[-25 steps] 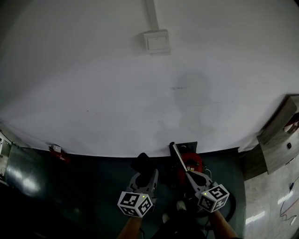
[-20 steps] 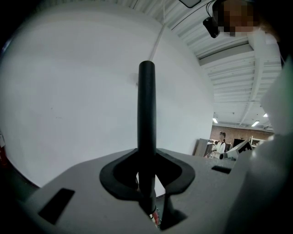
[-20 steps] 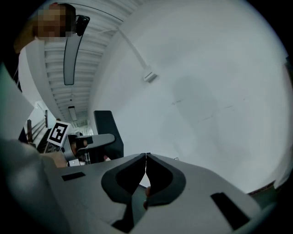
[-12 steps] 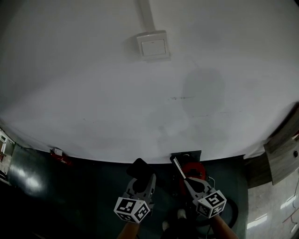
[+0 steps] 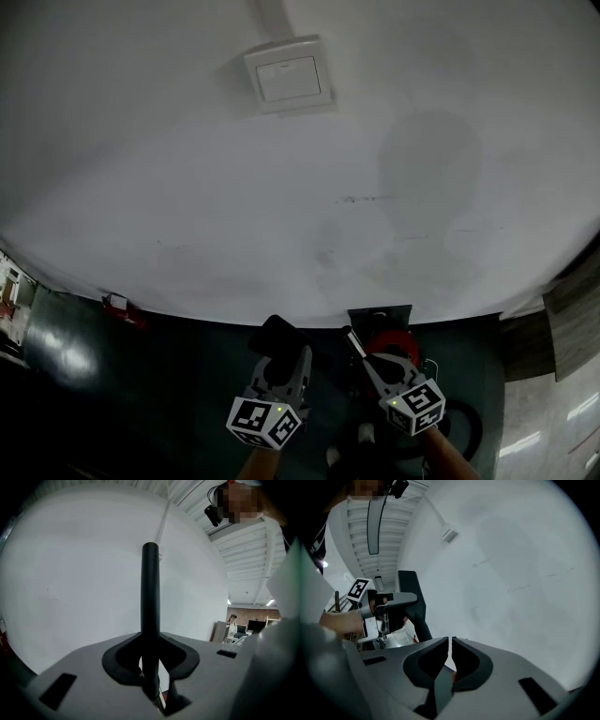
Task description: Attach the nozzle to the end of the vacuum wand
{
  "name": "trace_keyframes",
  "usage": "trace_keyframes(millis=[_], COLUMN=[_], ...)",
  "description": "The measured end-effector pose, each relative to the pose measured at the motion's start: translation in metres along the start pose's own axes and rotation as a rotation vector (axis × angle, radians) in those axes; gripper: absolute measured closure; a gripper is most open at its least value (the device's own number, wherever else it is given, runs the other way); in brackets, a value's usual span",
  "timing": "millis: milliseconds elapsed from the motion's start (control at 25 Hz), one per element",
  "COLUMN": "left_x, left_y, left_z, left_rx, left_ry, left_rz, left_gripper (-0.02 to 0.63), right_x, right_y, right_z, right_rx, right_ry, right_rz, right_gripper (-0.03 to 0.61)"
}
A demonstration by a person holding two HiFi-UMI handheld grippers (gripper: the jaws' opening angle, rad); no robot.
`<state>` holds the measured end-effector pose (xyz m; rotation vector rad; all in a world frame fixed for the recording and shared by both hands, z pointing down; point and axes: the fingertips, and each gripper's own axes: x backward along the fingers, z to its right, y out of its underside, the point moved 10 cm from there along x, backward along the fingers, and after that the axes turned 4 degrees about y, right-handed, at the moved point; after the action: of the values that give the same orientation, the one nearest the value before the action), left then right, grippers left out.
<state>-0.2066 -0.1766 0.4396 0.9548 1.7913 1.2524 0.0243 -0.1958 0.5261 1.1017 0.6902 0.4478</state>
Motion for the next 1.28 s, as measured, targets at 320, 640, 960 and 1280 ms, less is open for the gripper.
trace_keyframes(millis=[320, 640, 960, 1280], left_x=[-0.029, -0.050, -0.064, -0.073], left_y=[0.003, -0.002, -0.010, -0.009], left_z=[-0.013, -0.021, -0.022, -0.029], left_rx=[0.003, 0.001, 0.006, 0.040], left_ry=[-0.024, -0.024, -0.015, -0.007], left_rz=[0.012, 0.021, 0.010, 0.007], left_gripper=[0.529, 0.529, 0.529, 0.529], right_x=[-0.041, -0.070, -0.096, -0.106], right_y=[0.027, 0.040, 0.040, 0.049], right_z=[0.025, 0.034, 0.038, 0.037], right_rx=[0.055, 0.127, 0.194, 0.207], right_ry=[-0.036, -0.043, -0.069, -0.065], right_rz=[-0.098, -0.156, -0.194, -0.205], right_gripper=[0.502, 0.442, 0.417, 0.419])
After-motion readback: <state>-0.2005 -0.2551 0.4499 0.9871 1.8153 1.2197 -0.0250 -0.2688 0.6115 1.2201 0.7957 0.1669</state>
